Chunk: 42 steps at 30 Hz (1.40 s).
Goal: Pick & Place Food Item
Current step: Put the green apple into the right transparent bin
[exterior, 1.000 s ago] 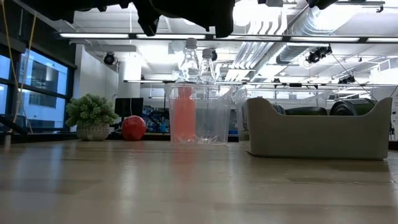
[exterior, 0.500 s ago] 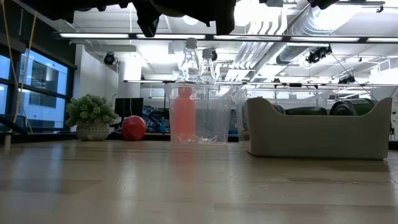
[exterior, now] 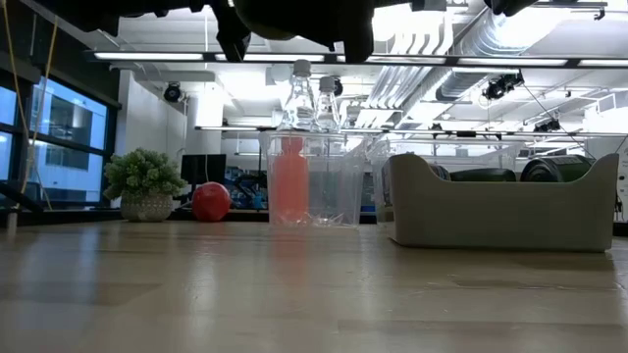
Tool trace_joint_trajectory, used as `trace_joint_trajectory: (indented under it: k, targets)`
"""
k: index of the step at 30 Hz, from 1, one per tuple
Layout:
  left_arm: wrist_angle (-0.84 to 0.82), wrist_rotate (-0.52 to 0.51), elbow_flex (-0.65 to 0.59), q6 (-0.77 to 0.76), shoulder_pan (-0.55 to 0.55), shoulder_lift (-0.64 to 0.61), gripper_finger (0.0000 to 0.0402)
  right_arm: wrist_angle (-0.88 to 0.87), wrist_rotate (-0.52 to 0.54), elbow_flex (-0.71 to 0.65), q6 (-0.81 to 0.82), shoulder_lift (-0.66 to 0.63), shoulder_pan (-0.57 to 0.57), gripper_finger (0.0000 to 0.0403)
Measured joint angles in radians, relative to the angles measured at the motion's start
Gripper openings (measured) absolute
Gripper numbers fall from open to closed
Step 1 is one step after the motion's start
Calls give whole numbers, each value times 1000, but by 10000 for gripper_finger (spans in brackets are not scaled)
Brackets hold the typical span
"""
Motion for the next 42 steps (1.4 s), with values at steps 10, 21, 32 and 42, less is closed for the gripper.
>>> trace_joint_trajectory:
  k: [10,21,32,42]
  targets:
    - [9,25,0,87,4,0,342,-36,57,0,18,0,7,314]
    - [23,-1,-2,219,7,1,342,-123,102,0,91,-3,8,314]
    - [107,-4,-3,222,12,2,342,-269,299,0,284,-3,20,316]
    - [133,-4,-3,339,79,-44,342,-249,762,0,355,-4,62,327]
